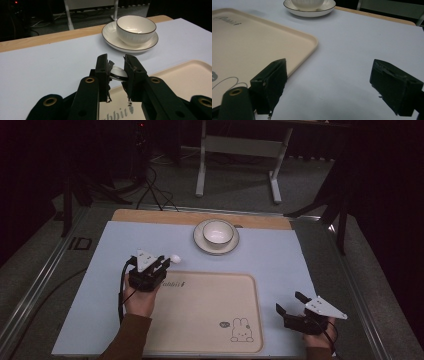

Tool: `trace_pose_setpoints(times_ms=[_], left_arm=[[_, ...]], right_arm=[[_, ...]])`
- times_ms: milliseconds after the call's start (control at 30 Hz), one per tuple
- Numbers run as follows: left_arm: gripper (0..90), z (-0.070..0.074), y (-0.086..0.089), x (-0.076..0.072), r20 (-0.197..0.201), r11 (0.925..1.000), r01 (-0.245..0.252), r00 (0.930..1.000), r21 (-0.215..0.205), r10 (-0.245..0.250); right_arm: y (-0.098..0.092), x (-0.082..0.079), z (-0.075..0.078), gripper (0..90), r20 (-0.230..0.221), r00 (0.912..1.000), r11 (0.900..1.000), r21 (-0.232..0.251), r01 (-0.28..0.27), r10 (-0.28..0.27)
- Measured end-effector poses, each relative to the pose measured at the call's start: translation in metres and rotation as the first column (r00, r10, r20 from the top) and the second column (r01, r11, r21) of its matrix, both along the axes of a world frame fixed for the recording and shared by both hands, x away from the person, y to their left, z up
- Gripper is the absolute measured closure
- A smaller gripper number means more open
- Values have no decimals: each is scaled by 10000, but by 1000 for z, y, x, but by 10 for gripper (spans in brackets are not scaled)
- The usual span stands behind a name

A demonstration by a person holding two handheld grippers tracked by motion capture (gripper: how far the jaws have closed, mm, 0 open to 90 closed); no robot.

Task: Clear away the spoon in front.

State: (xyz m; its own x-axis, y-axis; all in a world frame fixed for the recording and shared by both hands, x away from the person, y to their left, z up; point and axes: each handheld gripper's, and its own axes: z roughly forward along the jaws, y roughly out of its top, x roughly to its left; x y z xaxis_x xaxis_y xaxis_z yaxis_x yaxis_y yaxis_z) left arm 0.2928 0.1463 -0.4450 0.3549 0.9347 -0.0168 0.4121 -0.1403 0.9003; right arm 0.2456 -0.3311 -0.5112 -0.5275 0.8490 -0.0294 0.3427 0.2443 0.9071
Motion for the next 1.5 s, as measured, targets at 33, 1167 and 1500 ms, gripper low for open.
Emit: trace_pose_setpoints(times_ms=[33,1167,1500], left_arm=[[745,-1,1,-2,23,10000,-68,10000,69,67],[746,-16,27,-42,197,9960,-894,9958,53,893],[746,-19,30,-53,272,9930,-1182,9926,81,1180]], right_arm=[[0,0,0,141,4,10000,10000,-4,0,0],[2,3,1,141,44,10000,10000,-55,-49,49],[3,3,1,141,71,10000,10000,-86,-38,39]])
